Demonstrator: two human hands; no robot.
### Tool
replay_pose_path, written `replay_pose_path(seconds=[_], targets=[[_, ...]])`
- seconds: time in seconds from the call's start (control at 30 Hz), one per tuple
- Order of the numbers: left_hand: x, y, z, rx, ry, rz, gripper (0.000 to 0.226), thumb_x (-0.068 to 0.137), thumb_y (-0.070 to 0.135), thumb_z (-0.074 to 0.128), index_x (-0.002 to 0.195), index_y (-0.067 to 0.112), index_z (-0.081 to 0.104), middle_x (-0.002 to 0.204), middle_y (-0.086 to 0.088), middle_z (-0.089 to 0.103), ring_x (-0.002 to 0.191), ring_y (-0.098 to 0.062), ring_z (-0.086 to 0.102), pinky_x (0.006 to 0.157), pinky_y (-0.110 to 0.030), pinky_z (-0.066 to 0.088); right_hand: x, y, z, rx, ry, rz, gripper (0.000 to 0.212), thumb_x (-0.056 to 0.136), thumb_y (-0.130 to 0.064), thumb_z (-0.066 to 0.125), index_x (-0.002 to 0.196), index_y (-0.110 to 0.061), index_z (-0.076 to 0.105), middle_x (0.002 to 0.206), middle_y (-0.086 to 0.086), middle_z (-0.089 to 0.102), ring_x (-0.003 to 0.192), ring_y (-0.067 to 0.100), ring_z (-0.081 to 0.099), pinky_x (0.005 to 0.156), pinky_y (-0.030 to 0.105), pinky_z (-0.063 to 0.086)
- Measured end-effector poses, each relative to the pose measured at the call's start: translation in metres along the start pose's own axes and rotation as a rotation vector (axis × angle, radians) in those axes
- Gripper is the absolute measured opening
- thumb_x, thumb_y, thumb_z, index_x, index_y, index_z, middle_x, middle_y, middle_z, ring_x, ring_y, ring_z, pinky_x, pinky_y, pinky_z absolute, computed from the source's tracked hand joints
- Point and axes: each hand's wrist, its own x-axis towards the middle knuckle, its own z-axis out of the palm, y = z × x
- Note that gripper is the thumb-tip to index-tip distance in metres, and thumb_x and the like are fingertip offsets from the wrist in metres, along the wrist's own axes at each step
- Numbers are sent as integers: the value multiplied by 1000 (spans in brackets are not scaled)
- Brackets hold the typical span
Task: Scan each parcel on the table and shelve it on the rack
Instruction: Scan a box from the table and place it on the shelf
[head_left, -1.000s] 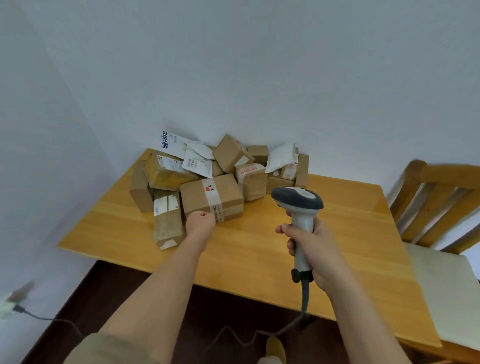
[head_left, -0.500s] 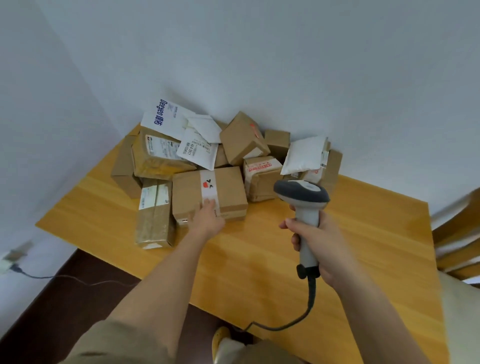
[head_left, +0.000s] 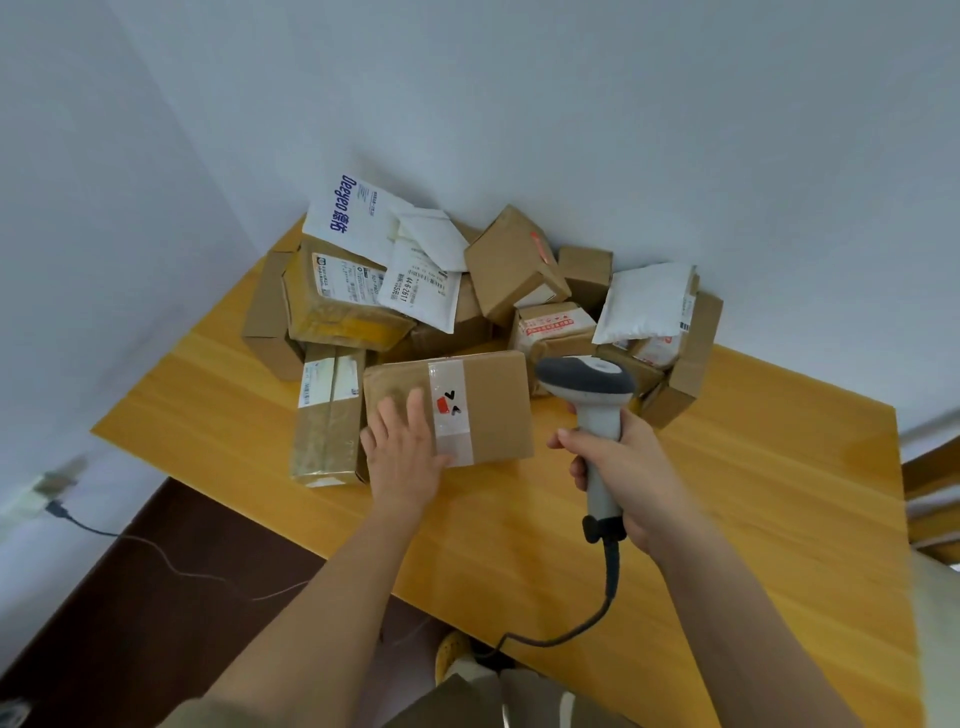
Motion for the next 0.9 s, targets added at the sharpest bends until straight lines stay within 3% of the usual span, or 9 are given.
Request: replay_pose_path(seconds=[0.13,0.2,0.3,0.37,0.43,0.53,0.7,0.8,0.9], targets=[[23,0,-4,172,-112,72,147,66,52,84,144,30,-38,159,-19,-21,148,-43,-14,117,-57,-7,0,3,1,2,18,17,24,93,-6,64,114,-15,57,85,4,72,54,8,53,54,23,49],[25,0,-1,224,-149,141,148,63,57,83,145,32,-37,161,-16,-17,147,-41,-19,115,-59,-16,-1,4,1,8,17,12,23,92,-5,64,112,-15,57,82,3,73,52,6,53,53,22,49],[24,-3,1,66,-85,256,115,69,61,76,155,24,9,153,-8,28,147,-36,12,121,-58,5,-3,3,-3,23,31,8,22,92,-5,63,110,-16,57,83,4,72,51,6,53,51,22,49],[24,-5,-2,-69,0,370,82,74,67,65,137,18,46,134,-3,50,134,-30,35,117,-56,24,-3,1,-5,45,47,10,20,92,-4,62,107,-16,58,84,6,71,52,7,52,51,23,48],[24,-5,-6,-173,32,405,64,82,69,52,121,18,58,119,0,56,121,-23,44,108,-49,38,-3,0,-7,65,65,15,18,92,-3,62,104,-16,58,84,7,71,53,8,51,52,24,48],[24,0,-10,-316,-8,286,52,85,57,60,121,19,58,118,0,48,115,-18,41,99,-40,45,-2,1,-9,79,88,26,21,92,-4,63,108,-16,57,85,6,71,56,10,52,54,25,48],[17,2,-11,-457,-221,-4,75,81,39,77,143,24,37,139,-1,24,132,-22,23,110,-45,38,-2,2,-12,69,114,30,24,92,-7,64,112,-16,57,86,5,72,58,10,53,55,26,48],[17,6,-15,-698,-348,-160,78,84,28,76,146,37,30,140,-8,29,121,-24,40,101,-46,45,-3,2,-14,72,110,28,26,92,-7,64,115,-15,57,86,5,72,58,11,53,55,26,48],[19,17,-21,-714,-466,-230,89,84,32,75,151,41,18,142,-14,34,111,-24,46,97,-45,47,-3,2,-15,76,115,34,26,92,-6,64,115,-15,57,87,6,72,58,11,53,55,25,48]])
